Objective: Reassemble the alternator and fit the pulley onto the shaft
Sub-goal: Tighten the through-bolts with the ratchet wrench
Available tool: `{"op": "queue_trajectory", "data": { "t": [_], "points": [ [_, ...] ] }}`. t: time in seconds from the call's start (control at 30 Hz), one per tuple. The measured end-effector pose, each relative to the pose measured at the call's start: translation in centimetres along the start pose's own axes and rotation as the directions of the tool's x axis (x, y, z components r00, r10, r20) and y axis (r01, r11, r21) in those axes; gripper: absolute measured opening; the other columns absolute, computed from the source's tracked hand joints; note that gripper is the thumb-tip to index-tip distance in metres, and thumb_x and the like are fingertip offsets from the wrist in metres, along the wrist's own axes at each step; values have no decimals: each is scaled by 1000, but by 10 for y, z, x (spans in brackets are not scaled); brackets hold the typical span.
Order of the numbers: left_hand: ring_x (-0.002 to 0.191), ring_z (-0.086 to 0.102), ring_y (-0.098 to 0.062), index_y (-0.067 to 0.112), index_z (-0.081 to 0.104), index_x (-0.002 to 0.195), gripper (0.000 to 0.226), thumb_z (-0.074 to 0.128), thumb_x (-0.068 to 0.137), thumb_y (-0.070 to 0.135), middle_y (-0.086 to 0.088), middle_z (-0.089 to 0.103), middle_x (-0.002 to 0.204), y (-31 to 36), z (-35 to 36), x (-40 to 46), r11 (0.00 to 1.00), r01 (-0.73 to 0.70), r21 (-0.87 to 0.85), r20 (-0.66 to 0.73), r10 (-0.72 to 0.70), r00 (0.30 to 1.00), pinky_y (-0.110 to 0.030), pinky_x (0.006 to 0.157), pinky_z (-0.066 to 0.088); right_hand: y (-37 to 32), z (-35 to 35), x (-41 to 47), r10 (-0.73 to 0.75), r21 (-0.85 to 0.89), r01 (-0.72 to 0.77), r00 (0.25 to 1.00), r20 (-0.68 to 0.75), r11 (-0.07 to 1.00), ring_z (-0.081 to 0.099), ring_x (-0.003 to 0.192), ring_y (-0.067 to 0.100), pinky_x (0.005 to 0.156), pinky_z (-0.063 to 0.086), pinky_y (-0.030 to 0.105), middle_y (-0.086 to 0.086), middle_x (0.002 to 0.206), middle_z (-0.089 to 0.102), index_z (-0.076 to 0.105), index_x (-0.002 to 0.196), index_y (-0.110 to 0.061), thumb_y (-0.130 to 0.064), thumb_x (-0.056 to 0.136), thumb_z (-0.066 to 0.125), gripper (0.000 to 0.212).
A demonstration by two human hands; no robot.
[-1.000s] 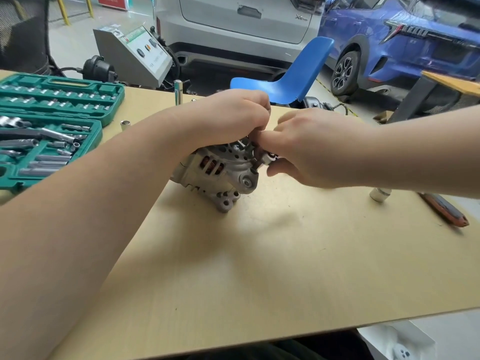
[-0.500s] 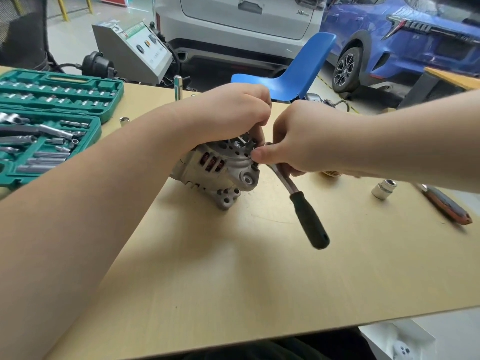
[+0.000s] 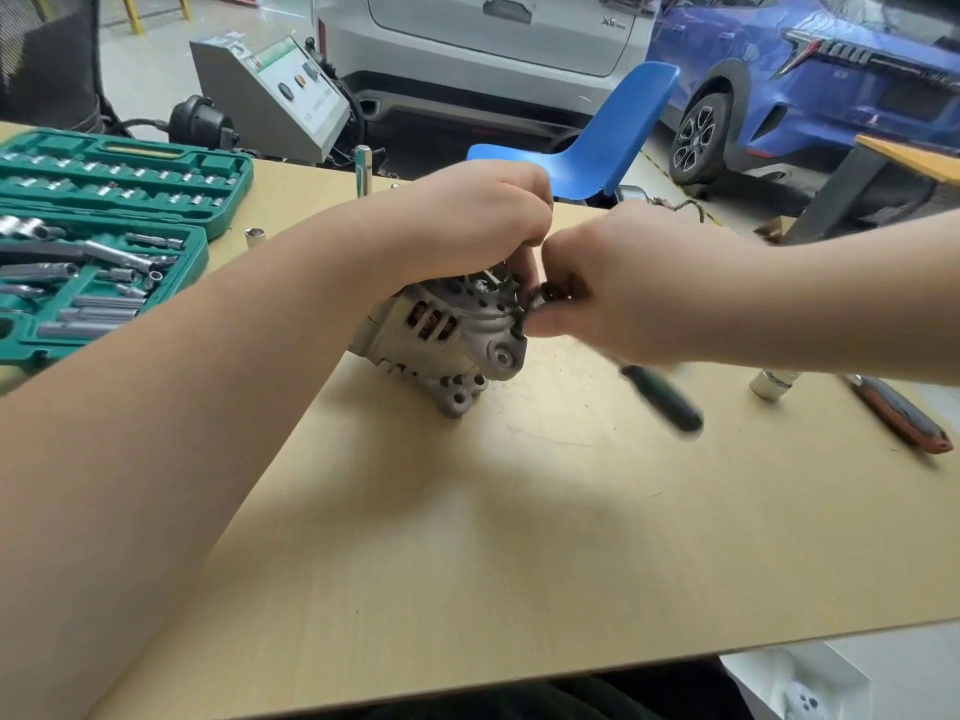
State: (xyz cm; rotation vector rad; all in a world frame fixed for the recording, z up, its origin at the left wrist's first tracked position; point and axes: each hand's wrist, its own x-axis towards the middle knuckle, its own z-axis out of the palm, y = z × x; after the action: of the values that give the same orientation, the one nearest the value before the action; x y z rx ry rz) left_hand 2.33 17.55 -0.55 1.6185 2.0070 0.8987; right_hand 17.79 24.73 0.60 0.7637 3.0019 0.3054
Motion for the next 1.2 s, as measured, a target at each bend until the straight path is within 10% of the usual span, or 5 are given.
{"op": "queue_trajectory", "data": {
  "t": [0.17,0.5,0.83,1.03,1.2],
  "points": [
    [81,62,-13,30,59,86,19,48,96,17,9,74,81,2,0,-2,1000,-14,11,10,14,1000,-32,65,41,-11,-9,6,226,315,-260,964,142,913,62,45,8,38,36,21,-6,54,68,68,74,-20,-59,91,71,42],
    [77,55,-15,27,63,85,16,52,92,18,10,61,77,0,1,0,999,-21,38,0,21,1000,-34,64,38,19,-8,1,-745,-523,607,662,-83,598,57,69,36,74,55,47,14,69,61,59,86,-3,-11,98,70,18],
    [67,55,-4,30,61,81,18,51,90,17,13,72,76,-1,-1,0,1000,-16,-4,-2,16,1000,-31,62,36,-10,0,5,283,413,-312,950,131,856,62,41,8,33,36,18,-7,51,69,69,70,-19,-59,89,73,45],
    [73,57,-9,31,64,82,20,50,91,19,13,70,73,-4,0,1,1000,-18,-2,15,18,1000,-34,66,40,0,-4,-6,-168,-182,167,986,6,969,47,63,21,53,36,34,-3,68,47,57,99,-20,-50,100,63,30],
    [64,54,0,31,64,78,20,53,89,18,22,63,62,-5,0,2,999,-31,-11,5,32,999,-33,64,37,20,-4,0,-743,-544,590,662,-96,596,58,71,36,76,55,48,14,71,62,59,87,-2,-3,95,68,13]
  ]
}}
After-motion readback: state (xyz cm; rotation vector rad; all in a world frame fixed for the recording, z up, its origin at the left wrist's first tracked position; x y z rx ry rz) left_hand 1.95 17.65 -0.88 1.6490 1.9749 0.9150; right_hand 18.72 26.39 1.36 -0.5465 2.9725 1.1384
